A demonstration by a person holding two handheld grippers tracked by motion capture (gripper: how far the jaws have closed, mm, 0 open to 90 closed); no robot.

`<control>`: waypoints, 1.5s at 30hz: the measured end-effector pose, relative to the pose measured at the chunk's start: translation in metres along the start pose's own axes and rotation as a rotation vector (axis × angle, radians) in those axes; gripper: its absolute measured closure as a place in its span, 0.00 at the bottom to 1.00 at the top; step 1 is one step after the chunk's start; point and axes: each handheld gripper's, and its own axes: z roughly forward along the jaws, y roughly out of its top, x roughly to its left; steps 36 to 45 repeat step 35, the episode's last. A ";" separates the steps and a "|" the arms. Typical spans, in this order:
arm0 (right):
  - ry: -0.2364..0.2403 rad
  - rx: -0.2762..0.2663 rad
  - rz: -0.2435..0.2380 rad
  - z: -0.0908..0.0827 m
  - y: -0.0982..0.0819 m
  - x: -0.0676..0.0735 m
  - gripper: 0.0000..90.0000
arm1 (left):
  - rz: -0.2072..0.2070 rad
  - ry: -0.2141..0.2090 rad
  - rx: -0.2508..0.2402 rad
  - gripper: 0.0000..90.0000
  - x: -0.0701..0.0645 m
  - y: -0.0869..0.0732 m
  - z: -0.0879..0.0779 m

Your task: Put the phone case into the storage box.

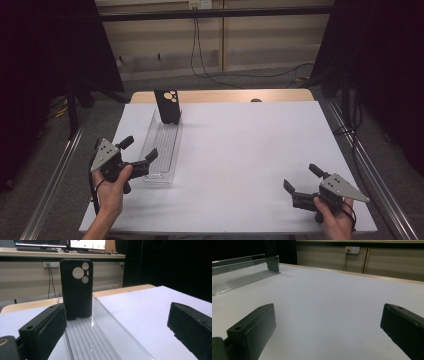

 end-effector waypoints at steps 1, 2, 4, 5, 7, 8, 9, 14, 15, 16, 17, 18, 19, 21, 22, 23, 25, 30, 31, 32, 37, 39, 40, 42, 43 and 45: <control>-0.001 0.000 0.000 0.000 0.000 0.000 0.00 | 0.002 0.002 0.001 0.03 0.000 -0.001 -0.002; -0.002 0.000 0.000 0.000 0.000 0.000 0.00 | 0.002 0.006 0.001 0.03 -0.002 -0.003 -0.003; -0.002 0.000 0.000 0.000 0.000 0.000 0.00 | 0.013 0.008 0.012 0.03 -0.003 -0.006 -0.006; -0.002 0.001 0.001 0.000 0.000 0.000 0.00 | 0.007 0.012 0.011 0.03 -0.004 -0.008 -0.007; -0.001 0.000 0.000 0.000 0.000 0.000 0.00 | 0.009 0.005 0.026 0.03 -0.005 -0.014 -0.009; 0.000 -0.001 -0.001 0.000 0.000 0.000 0.00 | 0.012 0.015 0.021 0.03 -0.006 -0.016 -0.011; 0.000 0.000 -0.002 0.000 0.000 0.000 0.00 | 0.012 0.019 0.023 0.03 -0.006 -0.018 -0.012; -0.002 0.000 0.000 0.000 0.000 0.000 0.00 | 0.009 0.009 0.046 0.03 -0.009 -0.027 -0.016; -0.003 -0.001 0.001 -0.001 0.000 0.000 0.00 | 0.011 0.011 0.048 0.03 -0.010 -0.030 -0.018; -0.002 -0.001 -0.003 -0.001 0.000 0.000 0.00 | 0.003 0.008 0.044 0.03 -0.012 -0.032 -0.019; -0.003 0.000 -0.001 -0.001 -0.001 0.000 0.00 | 0.005 0.002 0.052 0.03 -0.012 -0.034 -0.021; -0.005 -0.001 0.001 -0.002 -0.001 0.000 0.00 | 0.009 0.007 0.050 0.03 -0.013 -0.036 -0.023; -0.006 -0.003 0.001 -0.002 -0.001 0.000 0.00 | 0.018 0.004 0.047 0.03 -0.015 -0.037 -0.025; -0.007 -0.002 0.001 -0.002 -0.001 0.000 0.00 | 0.027 0.012 0.037 0.03 -0.018 -0.039 -0.030; -0.006 -0.002 -0.002 -0.002 -0.001 0.000 0.00 | 0.028 0.009 0.036 0.03 -0.019 -0.040 -0.032; -0.005 -0.003 0.000 -0.002 -0.001 0.000 0.00 | 0.025 -0.001 0.034 0.03 -0.020 -0.042 -0.035; -0.003 -0.003 -0.008 -0.002 -0.001 0.000 0.00 | 0.040 0.006 0.026 0.03 -0.022 -0.044 -0.039; 0.001 -0.008 -0.011 -0.002 0.000 0.001 0.00 | 0.014 0.012 0.039 0.03 -0.021 -0.045 -0.038; 0.001 -0.010 -0.011 -0.002 0.000 0.001 0.00 | 0.012 0.012 0.036 0.03 -0.021 -0.045 -0.037; 0.001 -0.008 -0.011 -0.002 0.000 0.001 0.00 | 0.010 0.019 0.034 0.03 -0.021 -0.044 -0.037; 0.001 -0.002 -0.009 -0.001 -0.001 0.001 0.00 | -0.003 0.031 0.024 0.04 -0.017 -0.044 -0.037; 0.001 -0.002 -0.009 -0.001 -0.001 0.001 0.00 | -0.003 0.031 0.024 0.04 -0.017 -0.044 -0.037; 0.001 -0.002 -0.009 -0.001 -0.001 0.001 0.00 | -0.003 0.031 0.024 0.04 -0.017 -0.044 -0.037; 0.001 -0.002 -0.009 -0.001 -0.001 0.001 0.00 | -0.003 0.031 0.024 0.04 -0.017 -0.044 -0.037; 0.001 -0.002 -0.009 -0.001 -0.001 0.001 0.00 | -0.003 0.031 0.024 0.04 -0.017 -0.044 -0.037; 0.001 -0.002 -0.009 -0.001 -0.001 0.001 0.00 | -0.003 0.031 0.024 0.04 -0.017 -0.044 -0.037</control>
